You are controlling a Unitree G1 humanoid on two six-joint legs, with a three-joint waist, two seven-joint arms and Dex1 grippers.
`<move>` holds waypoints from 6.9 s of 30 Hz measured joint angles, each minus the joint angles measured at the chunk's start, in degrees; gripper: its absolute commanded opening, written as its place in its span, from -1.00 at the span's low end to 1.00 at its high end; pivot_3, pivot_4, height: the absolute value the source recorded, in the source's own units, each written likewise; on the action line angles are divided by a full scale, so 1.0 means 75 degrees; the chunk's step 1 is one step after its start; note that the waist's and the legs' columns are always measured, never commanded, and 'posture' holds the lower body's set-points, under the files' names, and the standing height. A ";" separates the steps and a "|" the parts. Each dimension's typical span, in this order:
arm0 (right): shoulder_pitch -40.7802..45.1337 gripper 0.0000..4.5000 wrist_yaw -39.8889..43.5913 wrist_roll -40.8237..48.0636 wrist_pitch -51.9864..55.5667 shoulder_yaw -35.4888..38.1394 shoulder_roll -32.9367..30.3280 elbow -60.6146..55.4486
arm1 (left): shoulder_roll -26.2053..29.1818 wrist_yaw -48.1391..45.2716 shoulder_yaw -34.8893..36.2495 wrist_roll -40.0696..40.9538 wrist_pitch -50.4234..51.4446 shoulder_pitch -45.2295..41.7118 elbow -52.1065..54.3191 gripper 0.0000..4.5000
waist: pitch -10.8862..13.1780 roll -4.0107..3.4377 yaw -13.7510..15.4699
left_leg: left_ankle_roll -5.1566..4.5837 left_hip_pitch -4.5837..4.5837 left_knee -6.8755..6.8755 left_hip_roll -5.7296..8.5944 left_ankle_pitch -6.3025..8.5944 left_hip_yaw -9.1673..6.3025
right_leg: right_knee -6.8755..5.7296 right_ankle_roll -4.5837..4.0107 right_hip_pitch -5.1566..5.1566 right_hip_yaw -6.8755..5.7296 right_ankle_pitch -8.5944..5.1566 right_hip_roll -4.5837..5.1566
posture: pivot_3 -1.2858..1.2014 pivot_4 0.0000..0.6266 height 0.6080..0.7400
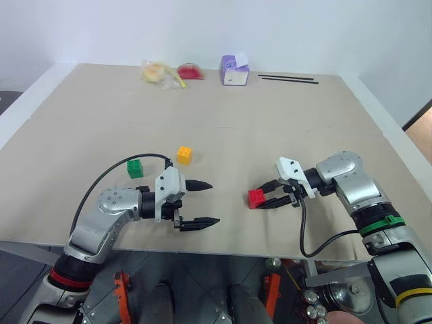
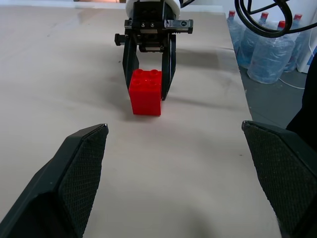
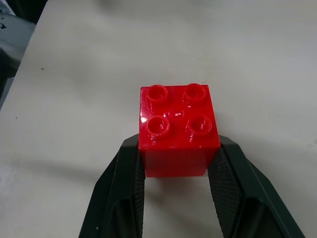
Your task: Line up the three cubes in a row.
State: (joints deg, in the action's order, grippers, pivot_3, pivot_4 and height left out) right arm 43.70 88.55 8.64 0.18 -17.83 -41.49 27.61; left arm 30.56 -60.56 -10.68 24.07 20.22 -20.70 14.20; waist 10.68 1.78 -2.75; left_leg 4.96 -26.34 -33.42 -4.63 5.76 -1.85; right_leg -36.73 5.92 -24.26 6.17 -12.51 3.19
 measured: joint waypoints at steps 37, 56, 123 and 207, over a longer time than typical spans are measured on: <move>0.0927 0.99 -0.2441 0.1619 0.2939 0.1215 0.2188 -0.1603 | -0.3712 0.8747 0.2385 -0.2511 0.1478 0.1398 0.1213 1.00 | -0.0001 0.0001 0.0014 | 0.0004 -0.0001 -0.0017 0.0002 -0.0001 -0.0020 | -0.0027 0.0002 0.0000 -0.0003 0.0008 -0.0012 | 0.03 -0.52 1.00; 0.1126 0.99 -0.2379 0.1497 0.2721 0.1216 0.2315 -0.1383 | -0.3749 0.9027 0.2727 -0.2483 0.1353 0.0829 -0.0216 1.00 | -0.0001 0.0001 0.0005 | 0.0008 -0.0001 -0.0008 0.0001 0.0000 -0.0021 | -0.0027 0.0004 -0.0005 -0.0004 0.0006 -0.0015 | 0.03 -0.52 1.00; -0.1553 1.00 -0.1712 0.2314 0.4294 0.1869 -0.1129 -0.4573 | -0.1050 -0.0847 -0.0918 -0.1728 -0.1752 -0.1695 -0.3743 -0.20 | 0.0002 -0.0007 0.0013 | 0.0024 -0.0010 -0.0014 -0.0001 0.0012 -0.0017 | -0.0030 -0.0001 -0.0007 -0.0004 -0.0028 -0.0008 | 0.03 -0.52 1.00; 0.0153 1.00 -0.1238 0.2026 0.4157 0.1365 -0.0227 -0.3247 | 0.0409 0.0015 0.1005 -0.0813 -0.0714 -0.0208 -0.2268 -0.43 | 0.0004 -0.0010 0.0022 | 0.0034 -0.0008 0.0010 -0.0003 0.0011 -0.0023 | -0.0035 -0.0002 -0.0017 -0.0006 -0.0030 -0.0015 | 0.03 -0.52 1.00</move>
State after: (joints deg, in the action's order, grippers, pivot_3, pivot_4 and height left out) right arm 44.85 79.27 23.84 31.36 -7.59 -43.19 3.26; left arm 33.62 -60.44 -3.14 17.97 14.87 -22.26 -2.81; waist 10.71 1.71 -2.59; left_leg 5.22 -26.40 -33.34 -4.65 5.84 -2.03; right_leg -36.99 5.91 -24.39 6.12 -12.74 3.08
